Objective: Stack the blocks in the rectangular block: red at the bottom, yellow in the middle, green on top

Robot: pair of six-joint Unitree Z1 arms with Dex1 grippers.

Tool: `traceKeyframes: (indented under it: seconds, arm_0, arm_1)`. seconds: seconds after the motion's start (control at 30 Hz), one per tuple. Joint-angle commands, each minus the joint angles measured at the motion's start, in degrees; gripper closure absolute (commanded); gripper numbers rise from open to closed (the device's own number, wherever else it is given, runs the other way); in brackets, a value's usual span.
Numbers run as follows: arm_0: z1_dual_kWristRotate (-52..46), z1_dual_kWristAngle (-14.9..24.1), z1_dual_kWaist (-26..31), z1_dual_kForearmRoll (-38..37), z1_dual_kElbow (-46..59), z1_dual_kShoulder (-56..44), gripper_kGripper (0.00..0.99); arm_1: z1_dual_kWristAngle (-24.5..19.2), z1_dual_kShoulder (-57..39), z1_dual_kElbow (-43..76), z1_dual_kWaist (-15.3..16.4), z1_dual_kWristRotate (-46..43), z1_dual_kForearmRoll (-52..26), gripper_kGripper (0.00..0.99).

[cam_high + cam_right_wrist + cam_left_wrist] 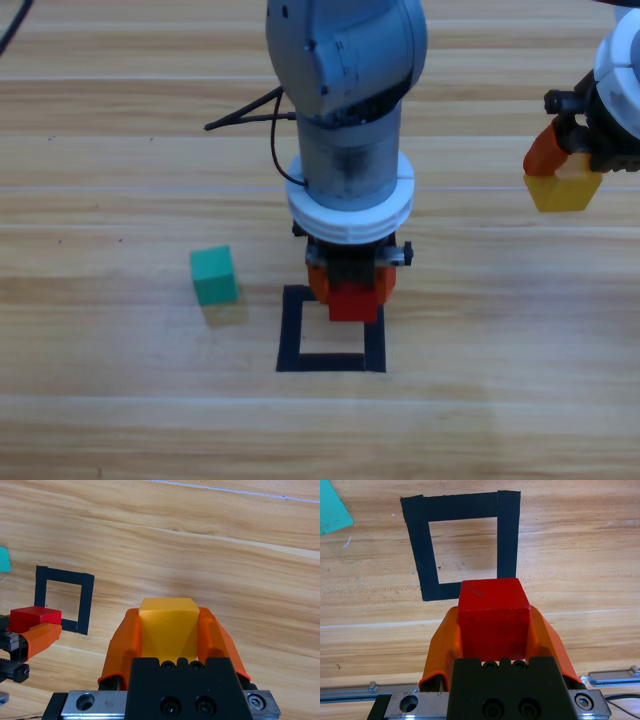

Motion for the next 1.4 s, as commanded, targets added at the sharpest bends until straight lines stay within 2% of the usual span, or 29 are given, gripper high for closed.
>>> traceKeyframes:
  seconds: [0.03, 0.4, 1.4]
  arm_0:
    - [1.27, -0.53, 0.73, -2.38, 3.04, 3.03, 0.99]
    - [2.33, -0.7, 1.78, -8.1, 9.55, 2.59, 0.99]
    - [-1.28, -0.44, 1.96, -11.7, 11.31, 4.17, 0.99]
  arm_1:
    - [-0.63, 2.94, 1.14, 1.56, -0.51, 1.07, 0.926]
    - [-0.63, 2.86, 1.32, 1.56, -0.51, 0.98, 0.926]
    - [-0.98, 2.77, 1.49, 1.56, -0.59, 0.98, 0.926]
